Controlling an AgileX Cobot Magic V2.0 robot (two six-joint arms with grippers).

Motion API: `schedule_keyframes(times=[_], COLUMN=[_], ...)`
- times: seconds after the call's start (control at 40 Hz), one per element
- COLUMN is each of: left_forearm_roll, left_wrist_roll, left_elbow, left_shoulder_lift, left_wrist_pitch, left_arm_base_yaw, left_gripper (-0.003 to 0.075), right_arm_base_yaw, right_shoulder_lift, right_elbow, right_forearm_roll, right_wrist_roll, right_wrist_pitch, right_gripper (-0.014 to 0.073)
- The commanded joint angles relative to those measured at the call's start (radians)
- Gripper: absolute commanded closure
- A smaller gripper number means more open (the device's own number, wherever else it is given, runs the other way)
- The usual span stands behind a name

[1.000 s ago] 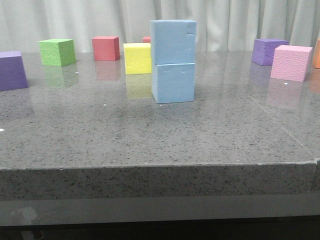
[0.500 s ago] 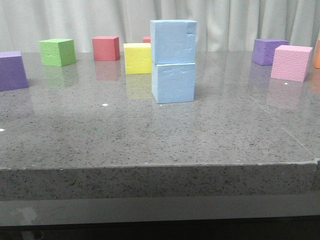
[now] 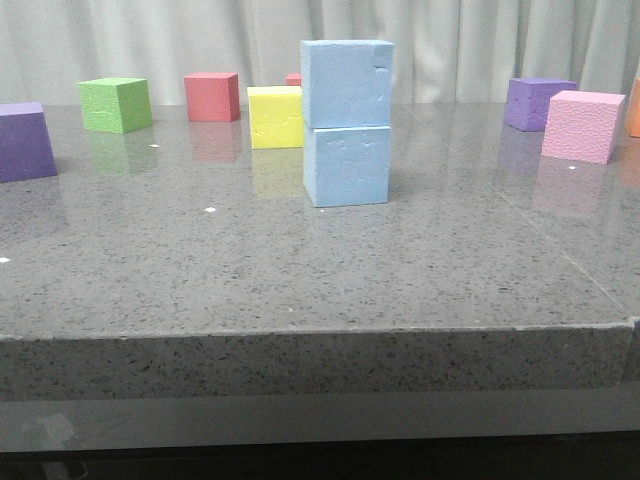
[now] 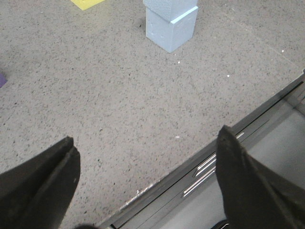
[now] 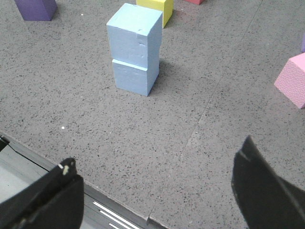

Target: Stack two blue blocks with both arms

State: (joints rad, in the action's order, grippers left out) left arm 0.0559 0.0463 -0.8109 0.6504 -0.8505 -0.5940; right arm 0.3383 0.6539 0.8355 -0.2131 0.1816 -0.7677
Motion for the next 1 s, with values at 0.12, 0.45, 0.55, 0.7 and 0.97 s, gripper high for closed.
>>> schedule_keyframes(times=[0.12,0.45,0.55,0.7,0.97], left_forearm_roll=[-0.012,-0.012,-0.012,-0.012,-0.01], left_wrist_roll=[-0.011,-0.011,-0.011,-0.011,-0.011], left_elbow=[-0.006,-0.006,-0.006,-0.006,-0.006], left_shoulder_lift=[-0.028,-0.028,-0.028,-0.028,-0.028], left_wrist_pitch=[0.081,0.083,0.083,0.083,0.083], left_arm_base_yaw=[0.001,0.001,0.001,0.001,0.001], left_gripper=[0.0153,0.0309,0.0456,0.067,0.0739], right_arm_base_yaw=[-0.005,-0.005,-0.005,-0.005,-0.005], right_shoulder_lift=[-0.001,0.002,0.002,0.002,0.002], right_elbow=[0.026,0.026,0.026,0.026,0.026], right_forearm_roll=[-0.009,-0.005,-0.005,-0.005,-0.005], right_wrist_roll=[0.007,0.007,0.007,0.007,0.007], right_wrist_pitch=[0.072,0.07,0.07,0.07,0.072], right_gripper=[-0.0043,0.0165,0.0356,0.062,0.0661])
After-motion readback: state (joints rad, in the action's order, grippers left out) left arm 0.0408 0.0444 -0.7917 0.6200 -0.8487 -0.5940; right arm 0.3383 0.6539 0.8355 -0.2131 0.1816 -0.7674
